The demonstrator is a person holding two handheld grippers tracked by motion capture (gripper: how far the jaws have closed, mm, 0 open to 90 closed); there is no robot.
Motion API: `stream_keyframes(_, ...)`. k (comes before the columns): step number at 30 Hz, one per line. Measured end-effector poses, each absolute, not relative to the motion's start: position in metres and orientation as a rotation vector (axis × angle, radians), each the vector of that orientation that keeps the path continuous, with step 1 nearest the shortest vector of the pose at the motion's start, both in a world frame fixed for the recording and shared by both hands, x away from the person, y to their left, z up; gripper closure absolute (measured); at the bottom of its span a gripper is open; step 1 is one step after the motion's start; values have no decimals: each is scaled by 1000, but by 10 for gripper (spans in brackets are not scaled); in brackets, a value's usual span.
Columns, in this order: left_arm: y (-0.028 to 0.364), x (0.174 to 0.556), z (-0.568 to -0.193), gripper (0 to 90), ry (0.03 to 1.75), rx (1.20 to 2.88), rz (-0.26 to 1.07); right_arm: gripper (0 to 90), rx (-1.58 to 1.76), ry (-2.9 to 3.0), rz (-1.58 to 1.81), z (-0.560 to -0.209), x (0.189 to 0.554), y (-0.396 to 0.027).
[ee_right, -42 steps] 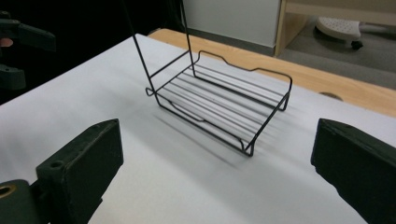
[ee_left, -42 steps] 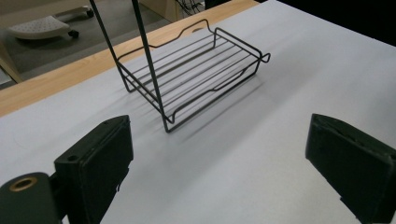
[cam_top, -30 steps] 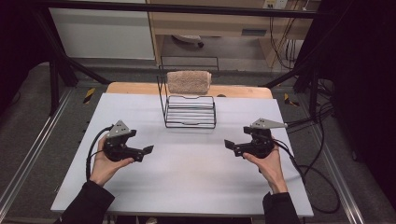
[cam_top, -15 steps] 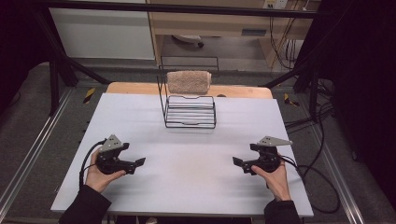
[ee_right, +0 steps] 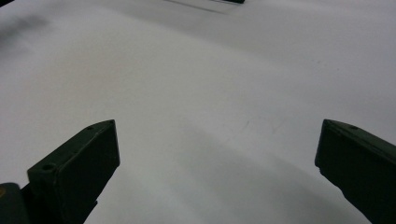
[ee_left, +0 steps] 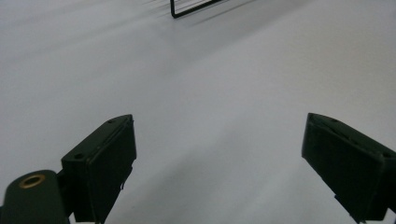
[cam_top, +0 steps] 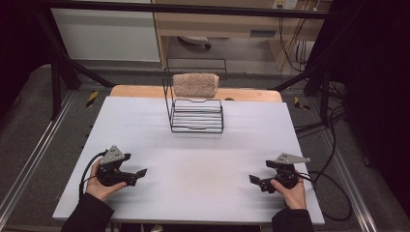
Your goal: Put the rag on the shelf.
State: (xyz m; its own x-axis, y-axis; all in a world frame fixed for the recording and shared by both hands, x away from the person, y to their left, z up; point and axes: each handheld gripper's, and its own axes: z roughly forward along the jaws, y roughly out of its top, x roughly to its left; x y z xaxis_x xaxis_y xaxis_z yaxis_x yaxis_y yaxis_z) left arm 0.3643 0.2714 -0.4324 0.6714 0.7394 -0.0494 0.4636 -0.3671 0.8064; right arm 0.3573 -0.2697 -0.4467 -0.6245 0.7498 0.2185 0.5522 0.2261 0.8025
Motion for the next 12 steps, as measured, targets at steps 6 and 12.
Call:
stream_keyframes(6,274,362,-439,100,935,2041,407,5,1254,2274,1351,-448,356,-272)
stream_keyframes(12,273,361,-441,98,928,2046,406,5,1245,2292,1329,-450,356,-271)
